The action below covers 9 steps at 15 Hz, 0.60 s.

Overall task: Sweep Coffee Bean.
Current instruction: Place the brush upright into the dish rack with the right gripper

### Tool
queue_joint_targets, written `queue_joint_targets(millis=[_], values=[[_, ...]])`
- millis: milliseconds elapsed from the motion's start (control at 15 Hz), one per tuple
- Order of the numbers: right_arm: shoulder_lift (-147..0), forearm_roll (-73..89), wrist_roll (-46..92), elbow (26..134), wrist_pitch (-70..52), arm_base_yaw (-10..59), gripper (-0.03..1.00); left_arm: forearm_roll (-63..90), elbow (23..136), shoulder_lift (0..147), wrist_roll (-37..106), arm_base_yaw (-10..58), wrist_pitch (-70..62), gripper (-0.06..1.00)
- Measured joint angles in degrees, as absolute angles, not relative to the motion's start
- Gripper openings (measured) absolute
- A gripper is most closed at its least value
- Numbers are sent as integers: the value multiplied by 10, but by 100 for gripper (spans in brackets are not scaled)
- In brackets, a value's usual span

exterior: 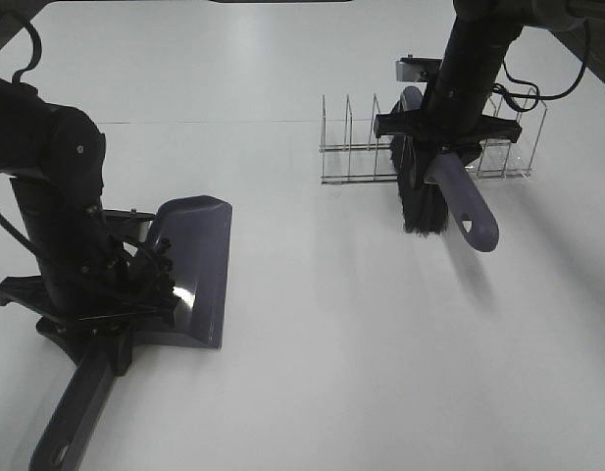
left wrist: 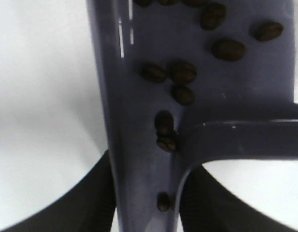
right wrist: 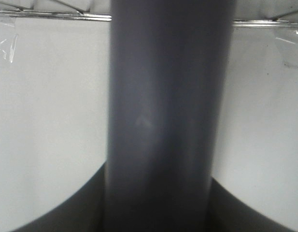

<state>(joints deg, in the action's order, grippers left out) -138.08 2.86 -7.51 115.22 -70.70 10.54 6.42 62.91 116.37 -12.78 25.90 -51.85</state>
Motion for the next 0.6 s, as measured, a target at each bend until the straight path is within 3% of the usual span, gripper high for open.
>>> queue_joint_targets(millis=[333,467,600], values=[[-1380,33,-83,1153,-707,105,34,64,629,1164,-128,259,-519,32],[-1380,41,-83,1156,-706,105,52,64,629,1164,-128,259,-519,32],[-1377,41,-73,1165,-702,105,60,64,629,1164,-128,259,-519,32]])
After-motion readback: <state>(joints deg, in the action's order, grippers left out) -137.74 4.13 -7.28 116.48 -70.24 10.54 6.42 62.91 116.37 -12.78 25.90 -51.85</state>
